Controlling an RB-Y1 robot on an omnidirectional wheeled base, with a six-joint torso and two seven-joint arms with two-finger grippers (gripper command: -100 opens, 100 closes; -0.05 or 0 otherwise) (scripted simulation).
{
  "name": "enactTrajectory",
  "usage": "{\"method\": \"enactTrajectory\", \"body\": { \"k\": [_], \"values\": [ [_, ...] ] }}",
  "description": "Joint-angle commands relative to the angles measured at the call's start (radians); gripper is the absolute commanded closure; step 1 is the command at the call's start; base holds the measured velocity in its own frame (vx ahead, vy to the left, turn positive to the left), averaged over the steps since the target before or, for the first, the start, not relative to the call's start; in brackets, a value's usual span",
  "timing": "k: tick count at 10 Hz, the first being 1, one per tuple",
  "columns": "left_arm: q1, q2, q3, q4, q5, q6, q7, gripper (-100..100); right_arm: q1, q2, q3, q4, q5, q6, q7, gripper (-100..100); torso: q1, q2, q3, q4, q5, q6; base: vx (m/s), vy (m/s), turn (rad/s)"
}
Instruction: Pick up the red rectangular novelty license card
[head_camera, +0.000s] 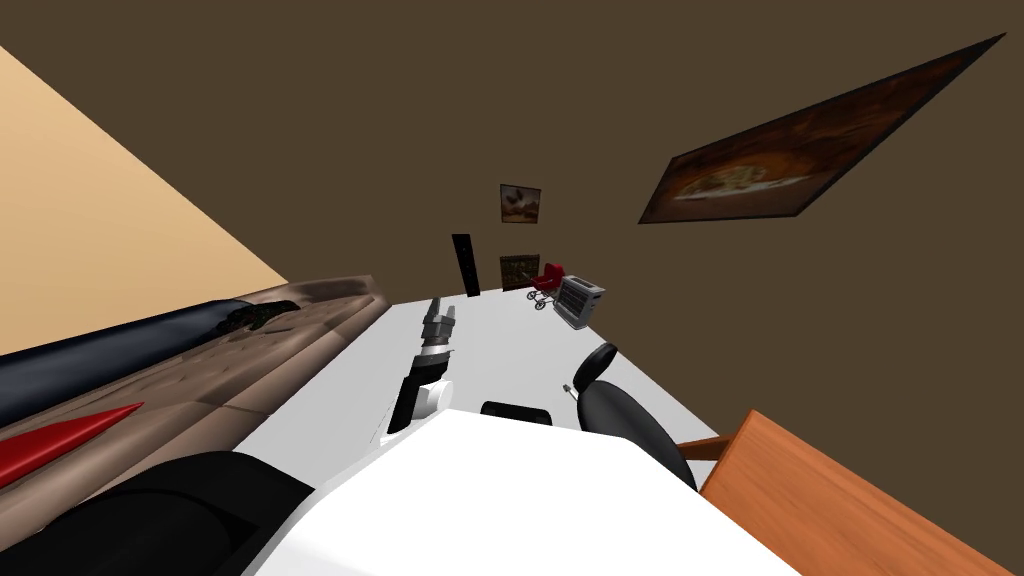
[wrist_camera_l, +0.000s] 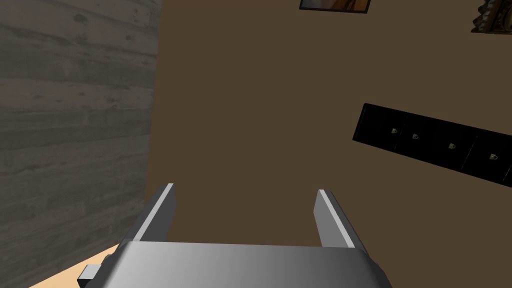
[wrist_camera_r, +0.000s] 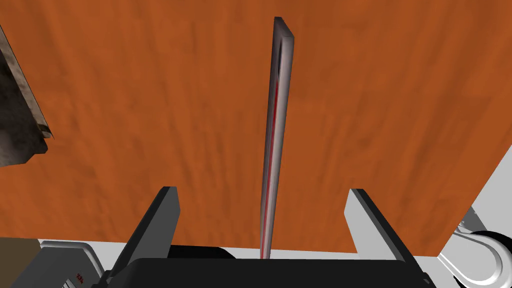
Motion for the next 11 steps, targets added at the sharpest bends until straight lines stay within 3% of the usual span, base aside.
{"method": "enactTrajectory", "body": {
  "k": [1,11],
  "values": [
    [0.000,0.000,0.000,0.000,0.000,0.000,0.000,0,-0.022,0.037,-0.028,0.050,0.019,-0.035,0.043,-100,0.000,0.000,0.000,0.000,0.000,0.000,0.027,0.005,0.039],
    [0.000,0.000,0.000,0.000,0.000,0.000,0.000,0,-0.100,0.164,-0.127,0.338,0.083,-0.158,0.187,-100,0.000,0.000,0.000,0.000,0.000,0.000,0.022,0.001,0.024]
  ]
}}
